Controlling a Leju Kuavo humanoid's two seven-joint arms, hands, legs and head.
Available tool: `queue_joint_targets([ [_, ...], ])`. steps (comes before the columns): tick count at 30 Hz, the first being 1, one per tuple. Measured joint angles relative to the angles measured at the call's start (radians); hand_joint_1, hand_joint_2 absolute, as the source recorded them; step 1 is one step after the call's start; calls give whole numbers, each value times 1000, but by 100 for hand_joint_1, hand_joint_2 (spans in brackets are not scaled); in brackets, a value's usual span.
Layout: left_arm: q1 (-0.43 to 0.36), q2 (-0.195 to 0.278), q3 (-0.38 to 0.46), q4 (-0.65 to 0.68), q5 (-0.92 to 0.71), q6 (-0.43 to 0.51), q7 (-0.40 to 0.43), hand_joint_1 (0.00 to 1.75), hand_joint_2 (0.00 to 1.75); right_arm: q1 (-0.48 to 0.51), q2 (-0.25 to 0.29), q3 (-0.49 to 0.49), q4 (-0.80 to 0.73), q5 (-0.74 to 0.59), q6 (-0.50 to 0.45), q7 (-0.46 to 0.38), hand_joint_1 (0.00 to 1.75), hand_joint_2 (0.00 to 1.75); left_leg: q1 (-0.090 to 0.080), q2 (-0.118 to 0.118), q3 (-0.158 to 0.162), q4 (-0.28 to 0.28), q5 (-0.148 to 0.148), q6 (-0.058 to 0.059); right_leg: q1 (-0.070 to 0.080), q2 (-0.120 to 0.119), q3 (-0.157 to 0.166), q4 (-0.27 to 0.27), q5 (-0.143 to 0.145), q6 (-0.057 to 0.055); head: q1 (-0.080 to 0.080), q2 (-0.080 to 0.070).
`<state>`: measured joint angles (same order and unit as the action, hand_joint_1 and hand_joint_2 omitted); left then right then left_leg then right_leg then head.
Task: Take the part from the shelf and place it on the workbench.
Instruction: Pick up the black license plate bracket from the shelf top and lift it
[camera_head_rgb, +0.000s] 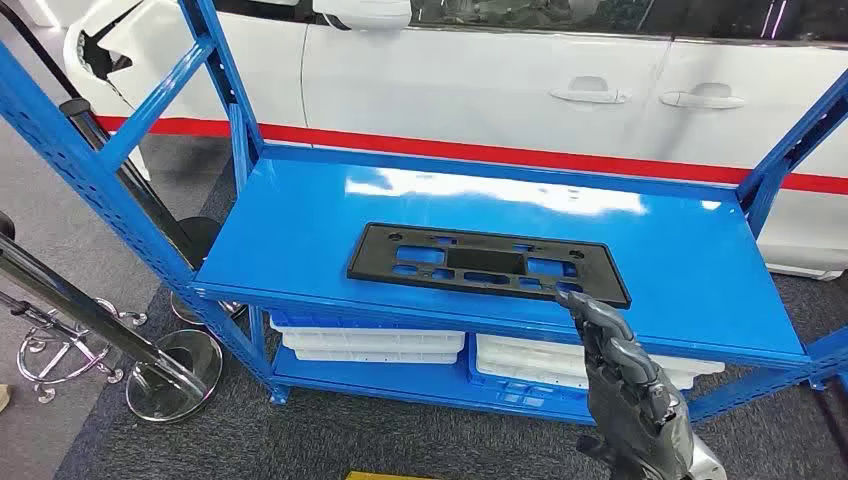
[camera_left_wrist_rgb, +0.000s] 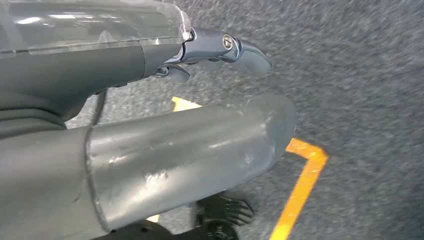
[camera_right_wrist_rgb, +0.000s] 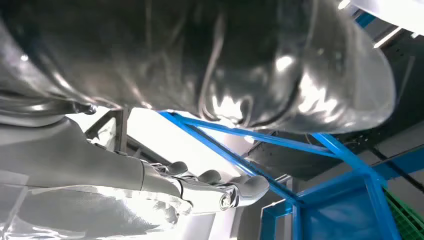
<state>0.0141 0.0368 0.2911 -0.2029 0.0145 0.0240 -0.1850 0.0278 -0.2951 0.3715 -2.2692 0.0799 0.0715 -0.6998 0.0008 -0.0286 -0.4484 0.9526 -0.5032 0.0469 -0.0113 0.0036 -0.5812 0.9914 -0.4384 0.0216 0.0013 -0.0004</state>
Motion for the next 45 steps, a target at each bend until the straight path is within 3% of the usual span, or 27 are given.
queue_joint_targets([
  [2,-1,1,-1,0,-2,0,-5,0,0,3,0,-3,1,-4,2,0,0,0,0,-1,1,1,-5,-9,3,1,2,0,0,-9,0,0],
  [4,-2,3,-3,0,-6,0,-11,0,0,7,0,-11,4,-14,3,0,0,0,0,1,5,7,-12,-24,3,2,9,-3,0,-26,-1,0],
  [6,-4,6,-3,0,-10,0,-13,0,0,9,1,-19,8,-25,0,0,0,0,1,10,-8,44,-33,-34,0,1,17,-7,-2,-38,-1,0],
  [7,-5,7,-3,0,-12,0,-12,0,0,11,1,-22,11,-28,-1,0,0,0,3,14,-34,92,-58,-38,-1,-1,20,-8,-3,-43,-1,0],
  [10,-6,8,-3,1,-14,1,-12,0,0,19,1,-30,24,-35,6,0,0,0,5,20,-151,282,-132,-49,0,-4,23,-6,-14,-51,-1,0],
  [12,-3,8,-3,1,-14,2,-12,0,0,29,5,-42,36,-38,30,0,0,0,7,21,-180,288,-102,-51,1,-4,32,-4,-23,-50,-1,0],
  [14,0,8,-3,1,-16,3,-14,0,0,40,16,-58,54,-39,60,0,0,0,8,22,-148,167,-6,-44,1,-4,47,-3,-35,-47,-1,0],
  [15,0,9,-4,1,-17,3,-15,0,0,43,22,-64,64,-39,69,0,0,0,5,23,-131,110,23,-40,1,-4,54,-3,-40,-44,-1,0],
  [17,-1,11,-4,1,-19,3,-17,0,0,46,33,-72,84,-38,81,1,0,0,0,24,-113,46,45,-28,3,-4,57,0,-48,-35,-1,0],
  [19,-1,12,-4,2,-22,2,-19,0,0,48,43,-76,102,-37,93,7,0,0,0,23,-109,37,46,-16,7,-3,57,1,-54,-24,-1,0],
  [21,-1,13,-4,2,-27,-2,-24,0,0,43,54,-74,133,-27,115,45,0,87,6,24,-102,26,54,-6,8,-3,51,24,-76,-14,-1,0],
  [23,-5,13,-4,2,-33,-7,-30,0,0,26,66,-57,195,-1,129,121,0,175,9,26,-98,20,56,1,6,-3,3,122,-129,-8,0,0],
  [25,-7,14,-4,2,-38,-11,-32,0,0,-1,79,-19,280,43,118,193,0,175,7,26,-98,21,53,5,2,-3,-67,249,-176,-4,-1,0],
  [26,-8,15,-4,2,-41,-13,-32,0,0,-17,86,7,329,75,103,219,0,175,6,26,-96,22,51,5,0,-3,-90,281,-176,-2,-1,0],
  [27,-9,15,-4,2,-44,-15,-32,0,0,-35,92,34,376,115,81,239,0,175,6,25,-94,22,48,5,-1,-3,-94,275,-154,-3,-1,0],
  [29,-9,16,-4,2,-51,-17,-29,0,0,-74,107,91,463,214,19,279,0,175,5,22,-85,23,41,1,-1,-3,-52,162,-71,-9,0,0],
  [31,-10,16,-4,2,-63,-22,-19,0,0,-115,124,143,539,319,-57,323,0,175,2,19,-83,28,34,-6,3,-2,-6,48,-19,-19,0,0],
  [33,-13,16,-5,2,-80,-24,4,0,0,-160,147,190,612,435,-147,376,0,175,1,19,-89,31,32,-16,7,0,2,17,-19,-26,-1,0],
  [36,-17,17,-7,3,-100,-11,65,0,0,-229,190,252,703,618,-271,464,0,175,3,21,-94,46,16,-34,2,2,8,6,-18,-38,-1,0],
  [38,-19,17,-7,3,-107,-2,94,0,0,-269,219,288,747,696,-315,499,0,175,7,22,-137,138,-33,-45,-1,-1,15,0,-18,-48,-1,0],
  [40,-20,17,-7,3,-111,2,115,0,0,-293,239,319,785,755,-346,527,0,175,10,23,-211,277,-87,-55,-1,-5,18,0,-22,-53,-1,0],
  [41,-19,17,-8,3,-114,4,127,0,0,-301,247,330,801,794,-368,545,0,175,12,23,-237,320,-94,-58,-1,-7,20,0,-24,-54,-1,0],
  [42,-18,17,-8,3,-117,5,139,0,0,-309,254,342,817,843,-396,567,0,175,14,23,-245,324,-79,-60,-2,-7,22,1,-25,-53,-1,0],
  [43,-16,17,-8,3,-120,6,151,0,0,-318,262,354,832,895,-427,589,0,175,16,23,-233,288,-47,-61,-2,-6,24,1,-27,-52,-1,0],
  [45,-16,17,-8,3,-125,9,164,0,0,-339,280,376,859,997,-485,633,0,175,18,24,-170,145,33,-58,-3,-3,32,0,-32,-46,-1,0],
])
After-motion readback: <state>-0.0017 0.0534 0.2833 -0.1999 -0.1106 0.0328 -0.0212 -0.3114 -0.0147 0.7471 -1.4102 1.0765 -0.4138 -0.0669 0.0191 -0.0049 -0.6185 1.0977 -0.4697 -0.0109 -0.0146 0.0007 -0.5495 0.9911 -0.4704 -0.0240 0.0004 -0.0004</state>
